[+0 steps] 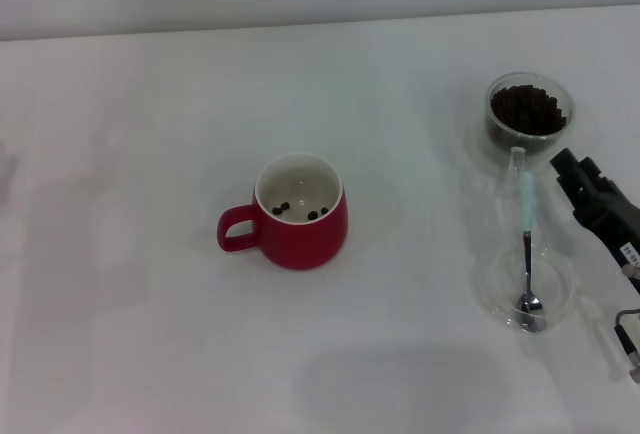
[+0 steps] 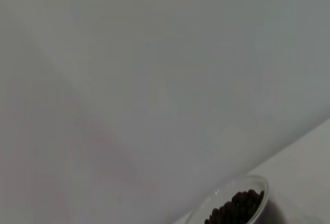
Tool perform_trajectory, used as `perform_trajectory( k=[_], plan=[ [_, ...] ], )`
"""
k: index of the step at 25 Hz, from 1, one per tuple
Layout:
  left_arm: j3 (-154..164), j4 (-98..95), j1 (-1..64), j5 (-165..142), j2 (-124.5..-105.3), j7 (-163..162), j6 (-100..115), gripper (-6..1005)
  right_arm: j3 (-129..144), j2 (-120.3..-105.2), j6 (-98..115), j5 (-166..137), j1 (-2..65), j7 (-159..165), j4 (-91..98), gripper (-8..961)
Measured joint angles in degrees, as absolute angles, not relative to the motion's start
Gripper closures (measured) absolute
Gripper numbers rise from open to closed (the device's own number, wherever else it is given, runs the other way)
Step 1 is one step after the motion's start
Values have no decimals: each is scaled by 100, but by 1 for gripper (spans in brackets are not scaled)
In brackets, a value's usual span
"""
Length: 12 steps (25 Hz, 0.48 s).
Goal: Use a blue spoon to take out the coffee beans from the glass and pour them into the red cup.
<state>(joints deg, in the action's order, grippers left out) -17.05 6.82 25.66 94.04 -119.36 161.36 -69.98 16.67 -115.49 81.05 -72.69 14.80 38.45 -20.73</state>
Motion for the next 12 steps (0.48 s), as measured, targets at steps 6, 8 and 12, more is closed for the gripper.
perform_trajectory(
  k=[6, 8, 12],
  plan=[
    [-1705, 686, 2566, 9404, -11936, 16136, -6998, 123, 1641, -11544, 8495, -7205, 1374, 3988, -2022, 500],
    [-1705, 686, 2566, 9404, -11936, 16136, -6998, 123, 1662, -11542, 8615, -7196, 1332, 4207, -1904, 501],
    [-1705, 686, 2567, 9404, -11936, 16136, -6997, 123, 1690, -11533, 8848, -7192, 1288, 4517, -1663, 503]
  ],
)
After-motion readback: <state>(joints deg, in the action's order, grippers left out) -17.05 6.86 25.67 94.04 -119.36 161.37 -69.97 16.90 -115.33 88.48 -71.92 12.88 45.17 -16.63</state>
